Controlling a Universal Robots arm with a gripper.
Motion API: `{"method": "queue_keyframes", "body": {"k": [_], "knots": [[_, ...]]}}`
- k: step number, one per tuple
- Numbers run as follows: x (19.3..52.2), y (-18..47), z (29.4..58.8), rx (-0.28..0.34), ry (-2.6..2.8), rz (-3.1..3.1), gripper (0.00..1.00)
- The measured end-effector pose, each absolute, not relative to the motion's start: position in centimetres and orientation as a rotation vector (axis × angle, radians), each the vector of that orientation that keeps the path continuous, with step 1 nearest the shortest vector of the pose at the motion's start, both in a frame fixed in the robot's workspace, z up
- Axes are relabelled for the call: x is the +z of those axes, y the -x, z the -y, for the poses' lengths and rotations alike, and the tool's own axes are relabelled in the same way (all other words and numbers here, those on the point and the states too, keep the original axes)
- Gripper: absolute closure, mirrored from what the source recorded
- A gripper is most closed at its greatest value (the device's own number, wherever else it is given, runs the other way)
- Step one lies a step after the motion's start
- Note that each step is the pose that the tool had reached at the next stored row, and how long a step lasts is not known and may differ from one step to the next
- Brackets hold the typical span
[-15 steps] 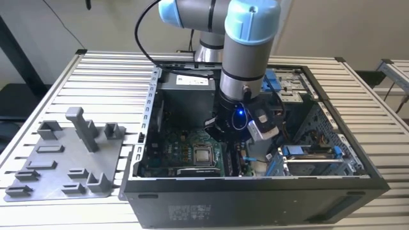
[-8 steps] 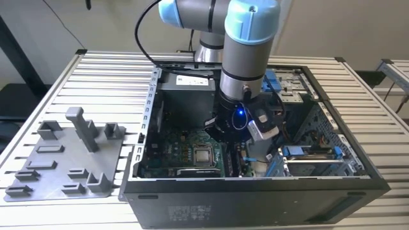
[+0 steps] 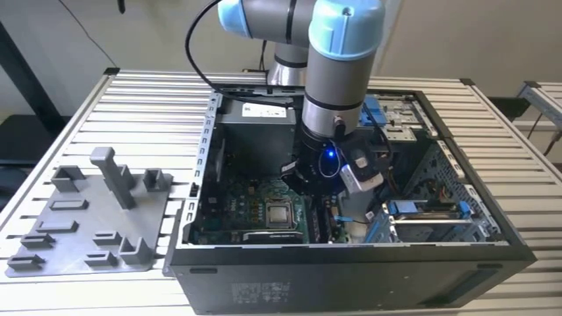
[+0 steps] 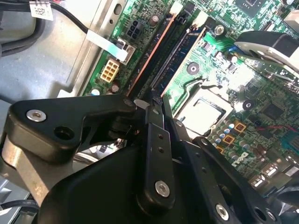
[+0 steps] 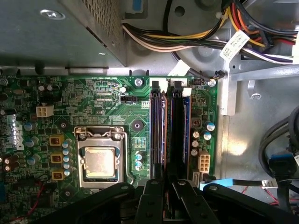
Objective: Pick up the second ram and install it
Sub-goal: 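Insert the second ram into the second slot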
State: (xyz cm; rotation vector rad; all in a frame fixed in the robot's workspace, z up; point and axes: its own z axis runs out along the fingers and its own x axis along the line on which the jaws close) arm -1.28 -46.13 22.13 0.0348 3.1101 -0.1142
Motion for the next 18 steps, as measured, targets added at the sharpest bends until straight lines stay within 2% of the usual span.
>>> {"method": "queue_keyframes", "body": {"k": [18], "knots": [[21.87, 1.28, 46.13, -0.117, -0.054, -3.11, 0.86]]}}
